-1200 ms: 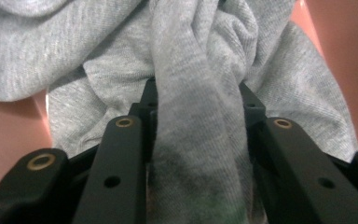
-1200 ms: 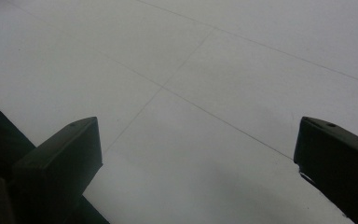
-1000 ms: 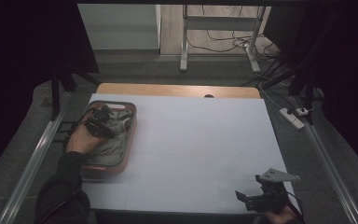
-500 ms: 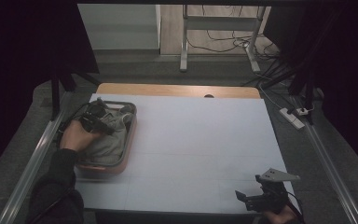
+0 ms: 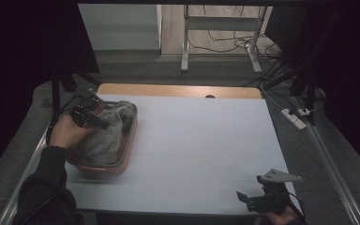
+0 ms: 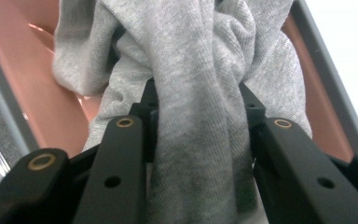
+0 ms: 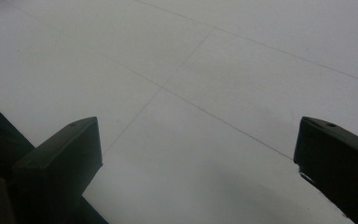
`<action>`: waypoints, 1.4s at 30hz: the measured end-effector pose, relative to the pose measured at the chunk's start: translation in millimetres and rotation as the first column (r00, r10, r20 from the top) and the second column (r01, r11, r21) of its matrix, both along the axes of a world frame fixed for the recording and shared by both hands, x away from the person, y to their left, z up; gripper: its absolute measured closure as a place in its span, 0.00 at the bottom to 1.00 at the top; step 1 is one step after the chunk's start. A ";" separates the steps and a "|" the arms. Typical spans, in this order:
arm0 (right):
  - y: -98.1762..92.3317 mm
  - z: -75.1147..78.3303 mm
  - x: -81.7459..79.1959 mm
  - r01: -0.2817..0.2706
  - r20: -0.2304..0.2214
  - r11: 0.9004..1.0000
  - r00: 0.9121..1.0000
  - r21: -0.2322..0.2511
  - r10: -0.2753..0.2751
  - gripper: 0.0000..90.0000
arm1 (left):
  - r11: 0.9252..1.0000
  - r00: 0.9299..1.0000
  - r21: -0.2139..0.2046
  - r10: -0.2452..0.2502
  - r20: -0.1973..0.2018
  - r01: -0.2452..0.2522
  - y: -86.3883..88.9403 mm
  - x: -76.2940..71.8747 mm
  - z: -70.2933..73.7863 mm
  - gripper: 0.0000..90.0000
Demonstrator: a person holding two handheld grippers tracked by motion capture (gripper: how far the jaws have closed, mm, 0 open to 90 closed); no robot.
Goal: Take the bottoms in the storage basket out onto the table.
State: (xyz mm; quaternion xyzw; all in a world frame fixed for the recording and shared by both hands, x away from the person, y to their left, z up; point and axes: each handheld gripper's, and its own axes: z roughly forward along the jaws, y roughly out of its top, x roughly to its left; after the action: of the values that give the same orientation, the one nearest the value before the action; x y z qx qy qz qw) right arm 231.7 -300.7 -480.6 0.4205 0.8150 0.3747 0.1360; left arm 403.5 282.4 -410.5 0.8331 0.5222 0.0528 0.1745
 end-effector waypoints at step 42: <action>0.4 -0.2 0.4 -0.001 -0.003 1.000 1.000 -0.001 0.001 0.01 | 0.997 0.990 -0.024 -0.065 0.127 0.068 -11.8 -16.0 80.1 0.71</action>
State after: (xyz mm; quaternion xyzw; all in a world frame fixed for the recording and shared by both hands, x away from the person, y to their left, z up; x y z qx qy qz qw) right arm 232.2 -300.3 -480.8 0.4206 0.8156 0.3737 0.1350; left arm 387.5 270.6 -330.5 0.8425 0.4828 0.0918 0.2207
